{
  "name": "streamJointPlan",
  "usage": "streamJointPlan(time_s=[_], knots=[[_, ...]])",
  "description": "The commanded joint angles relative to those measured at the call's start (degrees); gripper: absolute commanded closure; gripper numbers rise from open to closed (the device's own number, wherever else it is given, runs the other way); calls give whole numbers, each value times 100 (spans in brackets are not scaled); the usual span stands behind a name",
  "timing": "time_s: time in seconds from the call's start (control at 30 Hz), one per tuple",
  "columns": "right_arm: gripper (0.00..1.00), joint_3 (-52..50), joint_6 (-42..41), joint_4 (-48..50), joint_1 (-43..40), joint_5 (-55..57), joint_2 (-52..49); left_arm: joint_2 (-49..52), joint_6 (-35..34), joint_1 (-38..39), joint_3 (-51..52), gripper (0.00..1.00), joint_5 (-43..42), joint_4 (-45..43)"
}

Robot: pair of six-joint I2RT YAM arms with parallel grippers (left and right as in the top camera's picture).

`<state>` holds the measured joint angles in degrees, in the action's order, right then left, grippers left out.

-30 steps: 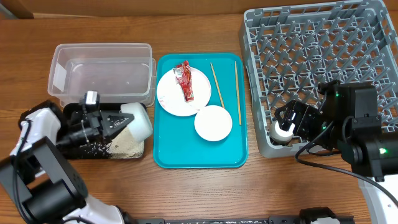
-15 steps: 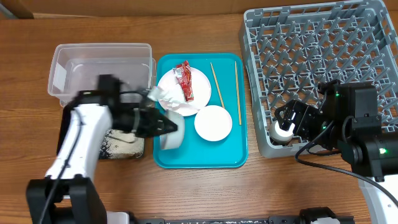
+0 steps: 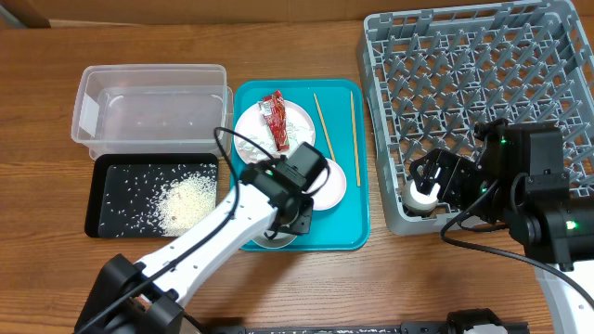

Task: Sort waste into correct bins and load items into the dishwasher
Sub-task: 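Set the emptied bowl back on the teal tray with left gripper, then grasp the red wrapper with left gripper and drop it in the clear bin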

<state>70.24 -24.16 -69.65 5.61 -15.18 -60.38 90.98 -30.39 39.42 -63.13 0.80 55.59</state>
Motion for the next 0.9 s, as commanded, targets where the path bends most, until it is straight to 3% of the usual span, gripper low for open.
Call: streamJointPlan(time_s=[0.0, 0.07, 0.17, 0.4, 0.67, 0.73, 0.83, 0.87], knots=[[3, 109, 35, 35, -33, -11, 55, 57, -332, 37, -254, 58, 778, 50], [3, 109, 35, 35, -33, -13, 55, 52, -105, -107, -546, 43, 774, 74], [3, 109, 35, 35, -33, -13, 55, 52, 243, -439, -1073, 33, 778, -9], [2, 109, 35, 31, -33, -13, 55, 221, 850, -1379, -1381, 34, 501, -1469], [2, 109, 35, 31, -33, -13, 55, 1558, 1014, -1631, -1399, 29, 103, -2570], [2, 109, 35, 31, -33, -13, 55, 1836, 1034, -1624, -1399, 30, 83, -2726], [2, 109, 35, 17, -33, -13, 55, 2232, 1023, -1622, -1401, 51, 116, -2911], [2, 109, 35, 11, -33, -13, 55, 2288, 1014, -1628, -1401, 62, 127, -2933]])
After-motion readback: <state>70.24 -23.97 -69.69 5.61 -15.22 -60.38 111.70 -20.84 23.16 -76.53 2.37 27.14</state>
